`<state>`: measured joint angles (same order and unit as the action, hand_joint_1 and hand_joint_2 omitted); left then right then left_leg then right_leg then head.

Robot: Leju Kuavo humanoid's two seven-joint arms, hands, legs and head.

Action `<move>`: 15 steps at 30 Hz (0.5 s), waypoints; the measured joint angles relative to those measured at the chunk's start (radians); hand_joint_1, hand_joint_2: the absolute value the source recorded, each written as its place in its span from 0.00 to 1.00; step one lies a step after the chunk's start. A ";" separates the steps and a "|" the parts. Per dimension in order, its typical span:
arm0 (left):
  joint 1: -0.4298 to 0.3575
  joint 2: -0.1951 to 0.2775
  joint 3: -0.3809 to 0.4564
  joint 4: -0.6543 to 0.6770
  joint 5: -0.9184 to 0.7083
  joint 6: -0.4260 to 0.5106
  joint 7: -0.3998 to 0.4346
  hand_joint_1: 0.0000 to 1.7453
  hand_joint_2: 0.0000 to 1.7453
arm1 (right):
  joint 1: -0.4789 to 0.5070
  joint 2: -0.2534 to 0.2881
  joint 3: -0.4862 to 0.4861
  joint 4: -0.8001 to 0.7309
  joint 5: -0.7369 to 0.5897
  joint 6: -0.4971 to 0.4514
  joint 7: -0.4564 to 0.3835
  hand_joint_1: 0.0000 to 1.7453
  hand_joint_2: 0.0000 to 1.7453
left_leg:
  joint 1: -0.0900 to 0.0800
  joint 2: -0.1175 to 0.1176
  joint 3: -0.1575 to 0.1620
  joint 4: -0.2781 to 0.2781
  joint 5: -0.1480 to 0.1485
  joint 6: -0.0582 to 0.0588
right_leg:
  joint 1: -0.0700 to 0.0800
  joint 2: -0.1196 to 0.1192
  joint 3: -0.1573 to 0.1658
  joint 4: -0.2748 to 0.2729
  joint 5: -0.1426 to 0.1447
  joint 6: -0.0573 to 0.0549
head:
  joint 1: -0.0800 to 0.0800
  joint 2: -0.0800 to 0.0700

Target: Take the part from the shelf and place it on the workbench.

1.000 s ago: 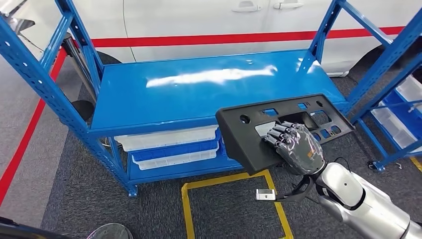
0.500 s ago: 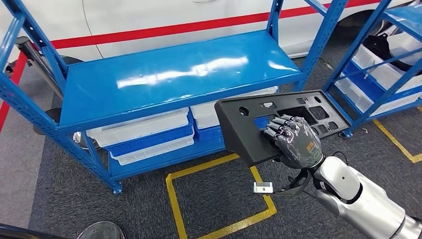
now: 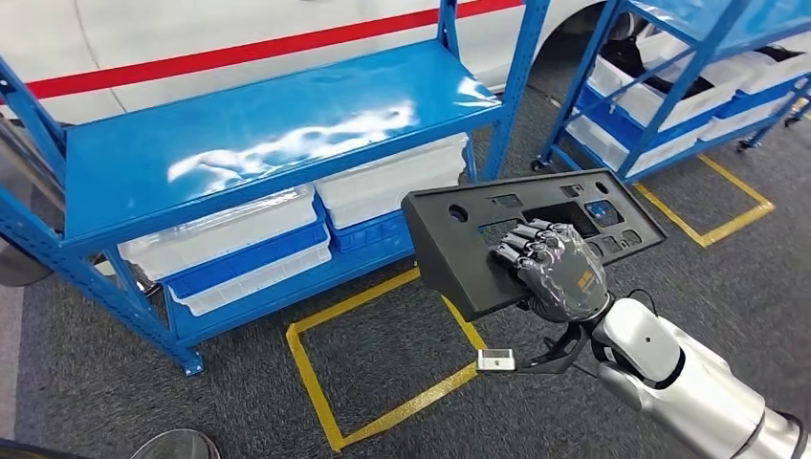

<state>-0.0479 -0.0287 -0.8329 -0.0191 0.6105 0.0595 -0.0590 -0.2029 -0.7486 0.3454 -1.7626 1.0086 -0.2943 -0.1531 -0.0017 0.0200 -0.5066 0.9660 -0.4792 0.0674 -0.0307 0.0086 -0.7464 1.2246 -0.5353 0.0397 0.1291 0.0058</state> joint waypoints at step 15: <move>0.003 -0.002 -0.008 0.004 0.008 0.002 -0.001 0.00 1.00 | -0.021 0.011 0.018 0.010 0.000 0.005 0.000 1.00 1.00 | 0.010 -0.010 -0.171 0.251 -0.129 -0.072 | 0.011 -0.017 0.152 -0.201 0.086 -0.056 | -0.003 0.000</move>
<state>-0.0445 -0.0311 -0.8404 -0.0151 0.6189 0.0611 -0.0601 -0.2234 -0.7380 0.3633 -1.7523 1.0086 -0.2894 -0.1530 0.0080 0.0101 -0.6780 1.2167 -0.6085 -0.0051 -0.0198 -0.0083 -0.5942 1.0233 -0.4498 -0.0166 0.1266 0.0057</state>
